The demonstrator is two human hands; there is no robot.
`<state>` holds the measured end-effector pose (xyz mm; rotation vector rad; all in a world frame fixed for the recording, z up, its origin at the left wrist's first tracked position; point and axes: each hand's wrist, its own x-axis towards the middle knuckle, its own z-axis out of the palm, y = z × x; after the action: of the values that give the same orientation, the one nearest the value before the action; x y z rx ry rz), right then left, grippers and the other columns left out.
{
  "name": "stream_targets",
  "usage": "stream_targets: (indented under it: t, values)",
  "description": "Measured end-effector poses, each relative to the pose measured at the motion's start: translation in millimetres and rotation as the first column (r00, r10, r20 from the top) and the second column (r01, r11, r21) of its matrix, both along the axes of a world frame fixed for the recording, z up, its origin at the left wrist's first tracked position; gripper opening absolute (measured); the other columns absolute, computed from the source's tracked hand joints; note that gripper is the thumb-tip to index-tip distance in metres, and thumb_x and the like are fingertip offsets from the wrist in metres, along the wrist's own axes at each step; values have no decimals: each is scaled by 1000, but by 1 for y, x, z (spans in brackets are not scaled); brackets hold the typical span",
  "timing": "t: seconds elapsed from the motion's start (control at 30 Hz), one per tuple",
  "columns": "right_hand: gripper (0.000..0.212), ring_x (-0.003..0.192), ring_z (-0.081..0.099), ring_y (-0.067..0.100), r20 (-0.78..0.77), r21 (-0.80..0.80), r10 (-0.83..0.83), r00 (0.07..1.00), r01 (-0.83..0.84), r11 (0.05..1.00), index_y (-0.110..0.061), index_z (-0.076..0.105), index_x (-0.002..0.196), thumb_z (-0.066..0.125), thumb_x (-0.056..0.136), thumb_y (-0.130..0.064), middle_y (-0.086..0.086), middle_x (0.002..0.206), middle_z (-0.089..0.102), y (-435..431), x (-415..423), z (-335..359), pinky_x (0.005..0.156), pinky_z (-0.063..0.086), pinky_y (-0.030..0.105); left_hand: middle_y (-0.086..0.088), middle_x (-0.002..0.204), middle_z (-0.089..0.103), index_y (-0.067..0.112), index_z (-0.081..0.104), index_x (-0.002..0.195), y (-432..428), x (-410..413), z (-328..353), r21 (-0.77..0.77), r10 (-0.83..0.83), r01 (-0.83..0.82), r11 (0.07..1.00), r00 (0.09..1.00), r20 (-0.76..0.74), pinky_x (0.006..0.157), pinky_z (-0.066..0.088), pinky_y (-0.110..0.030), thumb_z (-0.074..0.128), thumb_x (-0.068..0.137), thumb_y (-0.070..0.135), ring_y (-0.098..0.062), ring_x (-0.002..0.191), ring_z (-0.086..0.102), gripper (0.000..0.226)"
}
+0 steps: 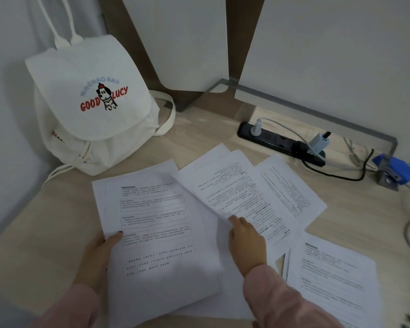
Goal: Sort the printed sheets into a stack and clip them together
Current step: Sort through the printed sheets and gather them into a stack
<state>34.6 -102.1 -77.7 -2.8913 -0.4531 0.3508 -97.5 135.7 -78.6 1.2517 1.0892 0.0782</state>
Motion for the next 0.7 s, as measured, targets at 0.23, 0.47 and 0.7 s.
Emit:
stream_targets:
  t: [0.23, 0.47, 0.7]
  values:
    - [23, 86, 59, 11, 312, 463, 75, 947, -221, 858, -8, 66, 99, 50, 84, -2, 3, 91, 67, -16, 15, 42, 77, 44, 11, -11, 119, 58, 18, 41, 135, 5, 10, -3, 27, -3, 2, 1000, 999, 38, 93, 43, -44, 54, 88, 3, -29, 104, 56, 51]
    - [17, 120, 40, 19, 327, 439, 85, 941, -231, 868, -21, 64, 78, 60, 80, -4, 6, 121, 55, -39, 19, 12, 108, 30, 26, -12, 121, 58, 15, 63, 105, 10, 11, 2, 43, -41, 37, 998, 995, 95, 83, 48, -39, 66, 67, 29, -25, 94, 58, 40]
    - [41, 109, 51, 19, -229, 596, -189, 955, 291, 748, -27, 69, 85, 49, 86, 9, -14, 117, 52, -37, 27, 3, 94, 41, 21, 5, 101, 66, 20, 68, 100, 3, 15, 0, -47, -111, 109, 993, 993, -47, 72, 48, -33, 59, 87, 24, -16, 93, 61, 16]
